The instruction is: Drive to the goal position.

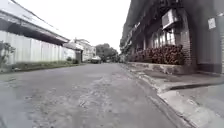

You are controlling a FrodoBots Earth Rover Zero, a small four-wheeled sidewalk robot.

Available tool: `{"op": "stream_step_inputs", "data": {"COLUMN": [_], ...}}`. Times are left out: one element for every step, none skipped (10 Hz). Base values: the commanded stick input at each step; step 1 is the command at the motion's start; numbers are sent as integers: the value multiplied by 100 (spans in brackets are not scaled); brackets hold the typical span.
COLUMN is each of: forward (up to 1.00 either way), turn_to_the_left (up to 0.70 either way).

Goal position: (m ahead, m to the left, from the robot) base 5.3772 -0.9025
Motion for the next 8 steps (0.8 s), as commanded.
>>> {"op": "stream_step_inputs", "data": {"forward": [100,100,100,100,100,100,100,100], "turn_to_the_left": [0,0,0,0,0,0,0,0]}}
